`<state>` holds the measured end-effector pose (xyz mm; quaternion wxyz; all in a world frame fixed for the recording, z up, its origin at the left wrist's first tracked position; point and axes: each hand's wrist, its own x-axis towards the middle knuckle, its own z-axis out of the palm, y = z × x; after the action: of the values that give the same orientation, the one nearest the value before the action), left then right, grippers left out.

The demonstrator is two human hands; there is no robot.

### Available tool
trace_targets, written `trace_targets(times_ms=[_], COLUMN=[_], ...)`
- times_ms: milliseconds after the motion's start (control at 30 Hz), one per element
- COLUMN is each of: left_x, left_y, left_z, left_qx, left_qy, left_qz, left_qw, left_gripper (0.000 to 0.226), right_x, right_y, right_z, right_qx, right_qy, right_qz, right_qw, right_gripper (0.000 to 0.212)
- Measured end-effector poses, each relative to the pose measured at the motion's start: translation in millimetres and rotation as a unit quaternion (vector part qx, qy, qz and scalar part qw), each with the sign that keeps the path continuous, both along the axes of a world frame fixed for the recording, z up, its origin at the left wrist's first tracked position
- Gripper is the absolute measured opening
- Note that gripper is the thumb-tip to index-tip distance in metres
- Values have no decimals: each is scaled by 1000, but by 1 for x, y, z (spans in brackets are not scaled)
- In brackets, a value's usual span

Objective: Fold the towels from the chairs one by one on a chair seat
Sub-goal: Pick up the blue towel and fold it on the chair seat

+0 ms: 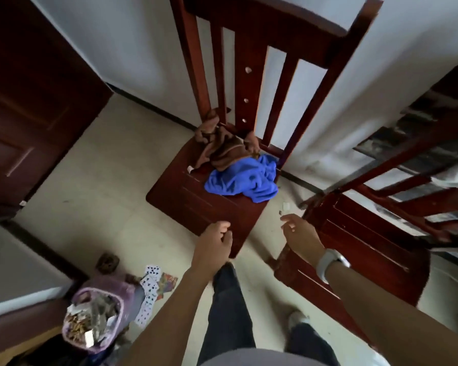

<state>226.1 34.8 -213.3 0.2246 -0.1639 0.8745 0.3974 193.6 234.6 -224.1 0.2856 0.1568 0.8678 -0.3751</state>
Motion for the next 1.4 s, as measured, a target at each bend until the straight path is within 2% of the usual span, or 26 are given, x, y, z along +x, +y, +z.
trace_targets(times_ms=[133, 300, 367, 433, 533, 633, 733, 800, 833, 900, 1000, 1100, 1167, 1233, 1267, 1300, 1333, 1400], left_x=[-67, -124, -132, -129, -119, -114, -116, -118, -118, -118, -119, -119, -118, -123, -127, -131, -132, -134], left_y=[-43, -61, -61, -60, -59, -58, -55, -50, -47, -42, -41, -46, -52, -60, -65, -70, -75, -81], left_z=[-42, -95, -116, -132, -148, -153, -150, -146, -143, -135, -119, -95, -83, -79, -81, -82, -81, -72], left_qx=[-26, -17, -6, 0, 10, 9, 26, 36, 34, 33, 45, 124, 163, 158, 119, 60, 20, 30], left_qy=[-6, 15, 21, 25, 26, 29, 47, 62, 71, 105, 170, 211, 174, 59, -4, -53, -87, -107], left_qz=[-63, -68, -74, -70, -68, -65, -87, -130, -145, -149, -141, -113, -90, -47, -62, -113, -160, -185], left_qw=[998, 997, 997, 997, 997, 997, 995, 989, 986, 983, 974, 963, 967, 985, 991, 990, 983, 976], left_gripper=[29, 26, 26, 27, 28, 40, 72, 84, 82, 63, 34, 32, 31, 25, 23, 19, 14, 7], right_x=[-60, -122, -145, -160, -163, -146, -117, -100, -95, -90, -87, -86, -90, -98, -101, -102, -101, -97], right_y=[-39, -62, -67, -70, -70, -77, -87, -88, -87, -84, -75, -67, -70, -74, -76, -78, -79, -78], right_z=[-50, -107, -128, -145, -165, -163, -136, -113, -104, -89, -70, -54, -45, -47, -50, -52, -51, -46], right_qx=[52, 164, 179, 191, 205, 141, 19, -57, -87, -129, -147, -172, -181, -117, -46, 33, 85, 77], right_qy=[21, 69, 94, 76, 51, 104, 155, 156, 151, 140, 145, 186, 199, 147, 83, 17, -9, 37], right_qz=[-12, 18, 15, 46, 90, 40, -17, -48, -64, -89, -119, -168, -177, -114, -44, 17, 44, 2], right_qw=[998, 984, 979, 978, 973, 984, 988, 985, 983, 978, 971, 953, 947, 976, 995, 999, 995, 996], right_gripper=[32, 37, 45, 56, 44, 31, 21, 15, 13, 11, 26, 27, 20, 18, 15, 16, 18, 18])
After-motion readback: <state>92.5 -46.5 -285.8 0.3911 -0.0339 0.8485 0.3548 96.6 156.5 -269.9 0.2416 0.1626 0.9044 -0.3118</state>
